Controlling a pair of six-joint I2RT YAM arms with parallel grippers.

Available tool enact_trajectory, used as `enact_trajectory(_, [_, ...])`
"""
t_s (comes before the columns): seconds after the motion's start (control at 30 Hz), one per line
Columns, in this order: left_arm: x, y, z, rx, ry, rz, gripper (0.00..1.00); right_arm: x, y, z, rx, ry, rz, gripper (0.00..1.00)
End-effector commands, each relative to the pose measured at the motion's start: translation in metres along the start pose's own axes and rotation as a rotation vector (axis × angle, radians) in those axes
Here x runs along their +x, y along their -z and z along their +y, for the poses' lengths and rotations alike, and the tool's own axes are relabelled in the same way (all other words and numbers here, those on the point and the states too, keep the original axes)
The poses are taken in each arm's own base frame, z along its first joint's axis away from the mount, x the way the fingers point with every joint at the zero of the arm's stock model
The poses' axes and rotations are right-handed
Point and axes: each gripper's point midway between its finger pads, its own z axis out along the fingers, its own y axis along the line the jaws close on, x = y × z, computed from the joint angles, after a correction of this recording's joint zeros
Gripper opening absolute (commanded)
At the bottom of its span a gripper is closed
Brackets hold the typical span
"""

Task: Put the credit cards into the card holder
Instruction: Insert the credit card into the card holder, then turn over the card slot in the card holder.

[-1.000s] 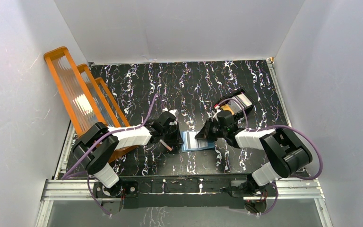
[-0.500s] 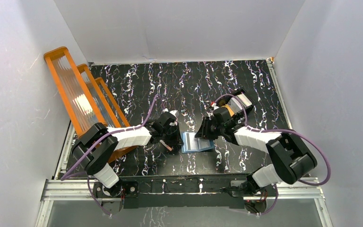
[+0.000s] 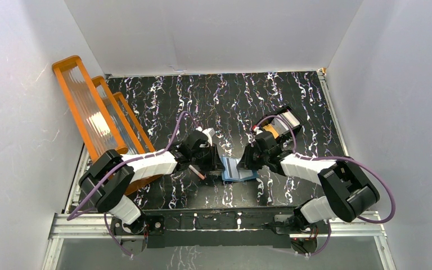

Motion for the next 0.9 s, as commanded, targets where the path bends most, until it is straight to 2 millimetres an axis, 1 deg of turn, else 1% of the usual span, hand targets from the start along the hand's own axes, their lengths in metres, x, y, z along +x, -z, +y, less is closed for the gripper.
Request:
enact_trajectory(0.0, [0.000,0.008,-0.031,0.152,0.005,-0.004,0.21,-0.005,-0.002,0.006,-0.035,-0.001,-0.033,0.20])
enact_trajectory(0.07, [0.000,0.006,-0.033,0.166,0.006,-0.002,0.25,-0.004,-0.002,0.004,-0.032,-0.006,-0.037,0.19])
enact_trajectory(0.17, [0.001,0.004,-0.033,0.173,0.006,0.002,0.29,-0.002,-0.002,0.003,-0.030,-0.009,-0.039,0.19])
enact_trajectory(0.4, [0.002,-0.002,-0.028,0.162,0.003,0.005,0.31,-0.001,-0.001,0.003,-0.039,-0.019,-0.043,0.18])
enact_trajectory(0.5, [0.003,-0.004,-0.027,0.157,0.002,0.008,0.35,-0.001,-0.001,0.005,-0.045,-0.025,-0.047,0.18])
enact_trajectory(0.67, [0.002,-0.008,-0.026,0.158,0.006,0.008,0.37,0.001,-0.001,0.004,-0.051,-0.038,-0.046,0.18])
enact_trajectory(0.7, [0.001,-0.008,-0.027,0.161,0.005,0.005,0.35,0.001,-0.001,0.004,-0.052,-0.041,-0.046,0.18])
enact_trajectory(0.77, [0.000,-0.008,-0.027,0.167,0.006,0.000,0.29,0.003,-0.002,0.004,-0.053,-0.048,-0.044,0.18])
enact_trajectory(0.87, [-0.001,-0.005,-0.031,0.186,-0.002,-0.012,0.16,0.004,-0.002,0.004,-0.060,-0.056,-0.041,0.18])
